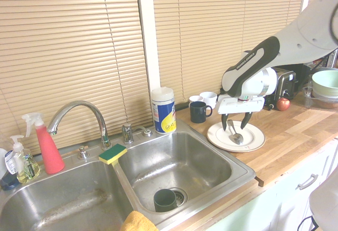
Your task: Put the spoon into the sink
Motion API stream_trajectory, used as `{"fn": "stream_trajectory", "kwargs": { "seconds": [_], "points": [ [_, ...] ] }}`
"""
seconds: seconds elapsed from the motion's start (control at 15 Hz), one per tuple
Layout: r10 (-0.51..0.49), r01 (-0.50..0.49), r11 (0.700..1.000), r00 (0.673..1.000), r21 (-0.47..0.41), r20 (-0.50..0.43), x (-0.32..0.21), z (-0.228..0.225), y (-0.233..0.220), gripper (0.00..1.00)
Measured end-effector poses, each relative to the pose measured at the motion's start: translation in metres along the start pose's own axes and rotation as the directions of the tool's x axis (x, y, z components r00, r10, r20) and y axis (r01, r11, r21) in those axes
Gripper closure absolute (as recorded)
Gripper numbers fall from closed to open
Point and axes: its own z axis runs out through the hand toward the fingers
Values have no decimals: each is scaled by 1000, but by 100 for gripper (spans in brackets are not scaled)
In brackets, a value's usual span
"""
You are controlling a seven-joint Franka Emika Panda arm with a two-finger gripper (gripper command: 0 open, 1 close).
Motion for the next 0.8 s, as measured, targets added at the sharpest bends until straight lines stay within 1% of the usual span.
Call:
{"fn": "stream_trajectory", "kwargs": {
  "seconds": [0.33, 0.4, 0.8],
  "points": [
    [26, -26, 1000, 999, -4, -22, 20, 27, -4, 0],
    [25, -26, 1000, 999, -5, -22, 20, 32, -7, 100],
    [51, -52, 999, 998, -13, -20, 19, 45, -9, 100]
  ]
}}
